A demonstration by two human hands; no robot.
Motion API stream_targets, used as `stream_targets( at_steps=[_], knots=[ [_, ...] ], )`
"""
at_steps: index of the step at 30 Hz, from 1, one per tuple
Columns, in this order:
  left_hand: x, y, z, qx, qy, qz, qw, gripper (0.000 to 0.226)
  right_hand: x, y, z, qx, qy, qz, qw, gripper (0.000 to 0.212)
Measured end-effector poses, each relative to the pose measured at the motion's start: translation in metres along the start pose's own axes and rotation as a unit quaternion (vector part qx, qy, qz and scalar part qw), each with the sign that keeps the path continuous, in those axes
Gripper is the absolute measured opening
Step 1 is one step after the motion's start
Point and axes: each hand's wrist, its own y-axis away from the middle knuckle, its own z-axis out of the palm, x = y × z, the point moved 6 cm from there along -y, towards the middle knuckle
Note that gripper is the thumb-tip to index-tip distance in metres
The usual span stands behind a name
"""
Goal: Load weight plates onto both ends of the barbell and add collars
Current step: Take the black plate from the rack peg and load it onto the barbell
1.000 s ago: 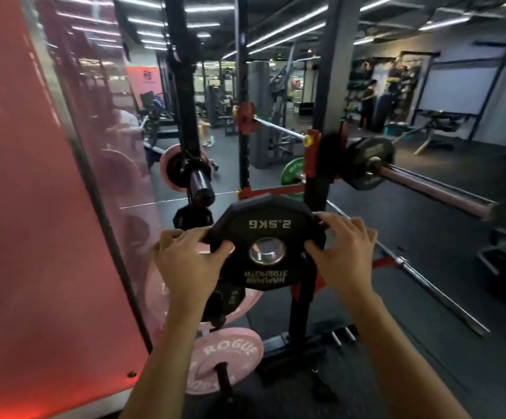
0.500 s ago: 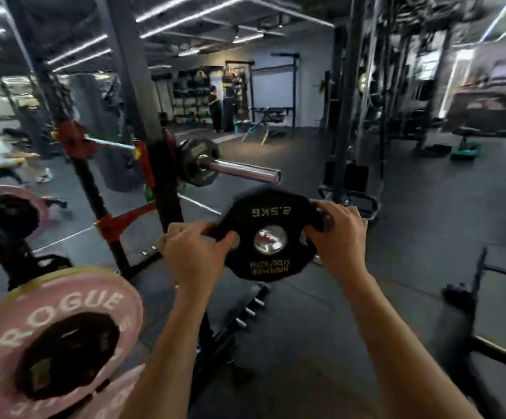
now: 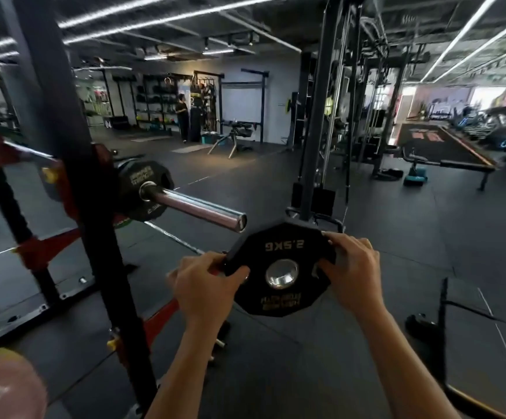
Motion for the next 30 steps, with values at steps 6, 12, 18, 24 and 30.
stream_targets(
  at_steps=[6,12,18,24,30],
  knots=[
    [-0.009,-0.036,0.026,0.008,-0.007,-0.025,1.0,0.033,0.011,-0.04,0.041,-0.026,-0.007,-0.009,1.0,0.046],
    [-0.024,-0.059,0.036,0.05,-0.01,-0.023,0.998,0.036,0.022,-0.082,0.094,-0.071,-0.074,-0.025,0.994,0.051],
    [-0.026,-0.069,0.034,0.135,-0.046,-0.062,0.988,0.035,0.021,-0.127,0.152,-0.132,-0.138,-0.082,0.978,0.045],
    [-0.02,-0.068,0.047,0.197,-0.113,-0.096,0.969,0.028,0.026,-0.161,0.194,-0.192,-0.209,-0.111,0.952,0.043],
    [-0.014,-0.055,0.054,0.257,-0.166,-0.087,0.948,0.029,0.032,-0.16,0.212,-0.187,-0.25,-0.157,0.937,0.043]
  ],
)
